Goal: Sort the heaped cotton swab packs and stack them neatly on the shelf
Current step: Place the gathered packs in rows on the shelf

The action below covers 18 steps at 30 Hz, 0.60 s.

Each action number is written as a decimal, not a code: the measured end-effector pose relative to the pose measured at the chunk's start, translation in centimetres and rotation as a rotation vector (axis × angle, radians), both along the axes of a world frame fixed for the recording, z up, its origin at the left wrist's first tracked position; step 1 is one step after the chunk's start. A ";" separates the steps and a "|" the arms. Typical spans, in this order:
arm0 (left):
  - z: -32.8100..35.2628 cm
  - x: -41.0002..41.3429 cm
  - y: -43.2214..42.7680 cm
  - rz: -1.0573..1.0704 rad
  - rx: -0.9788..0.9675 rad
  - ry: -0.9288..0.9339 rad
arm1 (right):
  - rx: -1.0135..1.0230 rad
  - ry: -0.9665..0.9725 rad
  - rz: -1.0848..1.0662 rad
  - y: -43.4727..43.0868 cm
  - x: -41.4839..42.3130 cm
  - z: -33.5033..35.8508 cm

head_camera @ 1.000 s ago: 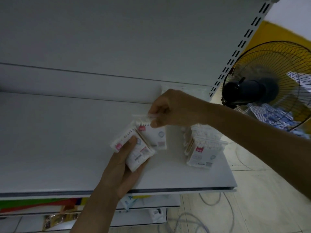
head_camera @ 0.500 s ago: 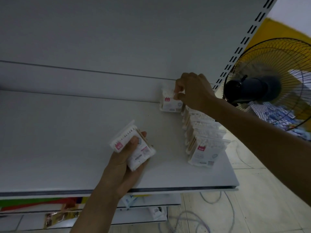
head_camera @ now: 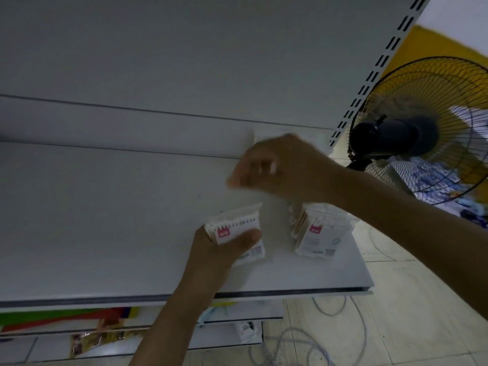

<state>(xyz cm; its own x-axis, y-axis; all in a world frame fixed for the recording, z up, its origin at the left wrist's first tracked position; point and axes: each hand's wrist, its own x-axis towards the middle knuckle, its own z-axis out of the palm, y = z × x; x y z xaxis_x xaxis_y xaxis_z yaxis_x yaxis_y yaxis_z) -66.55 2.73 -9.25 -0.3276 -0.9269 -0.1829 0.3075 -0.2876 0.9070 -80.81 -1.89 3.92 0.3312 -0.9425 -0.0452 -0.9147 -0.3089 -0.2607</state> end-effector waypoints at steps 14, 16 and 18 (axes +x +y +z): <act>-1.0 -1.7 0.5 0.200 -0.251 -0.186 | -0.072 0.010 -0.033 -1.5 -3.3 -0.4; -1.6 -2.1 0.9 0.197 -0.364 -0.329 | -0.167 -0.038 -0.167 -3.6 -5.2 0.0; -2.2 -2.4 1.4 0.215 -0.499 -0.517 | -0.197 0.024 -0.217 -5.1 -6.2 -0.7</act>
